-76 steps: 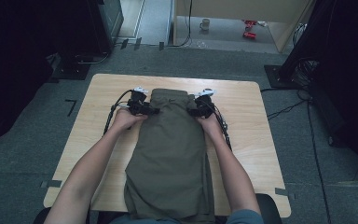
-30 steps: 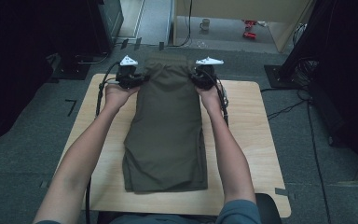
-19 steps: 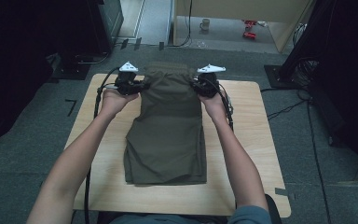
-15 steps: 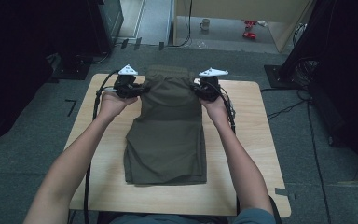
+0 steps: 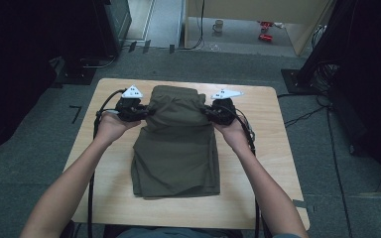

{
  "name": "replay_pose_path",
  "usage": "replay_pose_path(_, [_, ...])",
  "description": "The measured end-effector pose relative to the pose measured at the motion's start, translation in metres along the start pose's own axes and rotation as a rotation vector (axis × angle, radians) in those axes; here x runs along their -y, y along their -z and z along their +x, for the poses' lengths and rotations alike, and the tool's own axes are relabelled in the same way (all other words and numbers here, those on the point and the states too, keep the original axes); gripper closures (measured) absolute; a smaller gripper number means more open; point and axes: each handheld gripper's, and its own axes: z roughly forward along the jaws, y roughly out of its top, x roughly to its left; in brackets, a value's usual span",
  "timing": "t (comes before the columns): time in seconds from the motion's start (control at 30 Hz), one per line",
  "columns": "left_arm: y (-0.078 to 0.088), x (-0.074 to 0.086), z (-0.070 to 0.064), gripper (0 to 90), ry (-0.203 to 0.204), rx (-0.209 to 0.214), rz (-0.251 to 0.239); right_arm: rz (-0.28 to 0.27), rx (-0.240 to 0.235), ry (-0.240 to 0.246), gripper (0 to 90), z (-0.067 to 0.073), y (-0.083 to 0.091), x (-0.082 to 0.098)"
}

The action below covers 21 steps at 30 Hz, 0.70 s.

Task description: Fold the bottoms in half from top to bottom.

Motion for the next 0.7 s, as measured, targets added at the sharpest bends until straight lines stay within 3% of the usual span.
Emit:
replay_pose_path(0.37, [0.007,0.031,-0.029,79.5,0.025,0.053,0.011,0.021,-0.030,0.006,84.9,0.015,0.015,0.031])
replay_pose_path(0.7, [0.001,0.060,-0.042,78.9,0.034,0.084,0.069,0.090,-0.061,0.001,82.4,0.025,0.009,0.064])
